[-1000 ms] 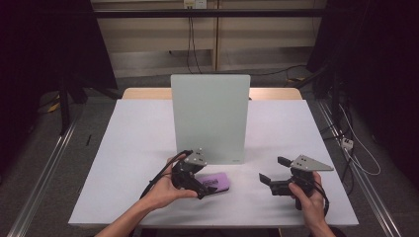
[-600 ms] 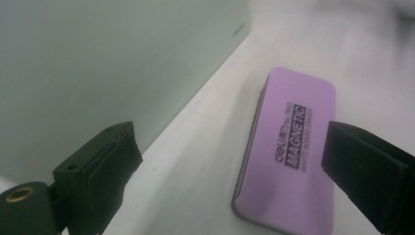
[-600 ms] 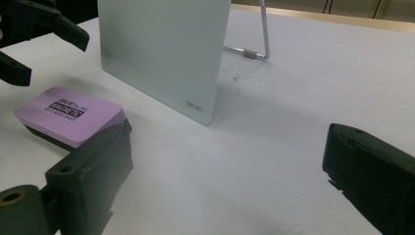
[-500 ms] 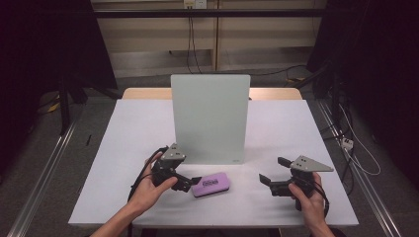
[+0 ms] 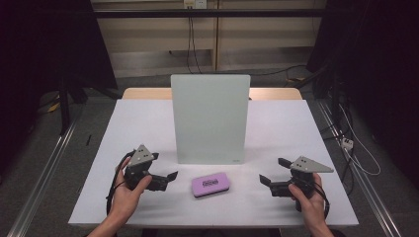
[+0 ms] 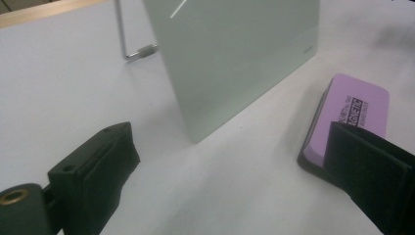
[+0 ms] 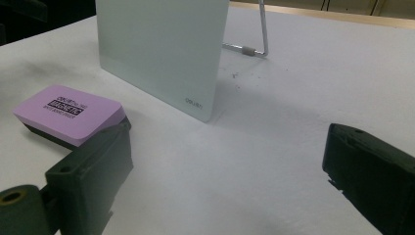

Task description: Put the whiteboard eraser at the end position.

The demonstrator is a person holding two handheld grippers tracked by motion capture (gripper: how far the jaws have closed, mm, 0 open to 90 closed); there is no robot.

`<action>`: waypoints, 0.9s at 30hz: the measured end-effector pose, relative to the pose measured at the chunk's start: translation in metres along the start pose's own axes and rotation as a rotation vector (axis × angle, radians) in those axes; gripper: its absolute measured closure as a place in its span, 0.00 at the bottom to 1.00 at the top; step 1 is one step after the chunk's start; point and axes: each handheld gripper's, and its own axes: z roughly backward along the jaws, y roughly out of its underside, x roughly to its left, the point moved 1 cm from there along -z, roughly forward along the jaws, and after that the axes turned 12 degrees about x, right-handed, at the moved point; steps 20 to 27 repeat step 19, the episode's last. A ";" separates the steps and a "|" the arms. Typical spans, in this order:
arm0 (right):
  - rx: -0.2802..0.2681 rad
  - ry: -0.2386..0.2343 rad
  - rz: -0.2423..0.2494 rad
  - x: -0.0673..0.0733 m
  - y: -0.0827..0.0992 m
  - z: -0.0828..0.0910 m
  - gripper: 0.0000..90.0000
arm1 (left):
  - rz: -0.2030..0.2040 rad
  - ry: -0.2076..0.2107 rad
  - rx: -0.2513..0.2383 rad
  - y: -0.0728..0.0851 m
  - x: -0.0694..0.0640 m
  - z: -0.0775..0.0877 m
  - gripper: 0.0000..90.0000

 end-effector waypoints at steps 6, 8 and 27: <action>0.006 0.000 -0.005 0.001 0.000 0.000 0.05 | 0.042 -0.017 -0.004 0.019 0.005 0.005 0.06; 0.008 0.004 -0.006 0.001 0.001 0.000 0.05 | 0.054 -0.030 -0.016 0.023 0.006 0.006 0.06; 0.011 0.010 -0.004 0.000 0.001 0.001 0.05 | 0.108 -0.037 -0.070 0.035 0.008 0.012 0.05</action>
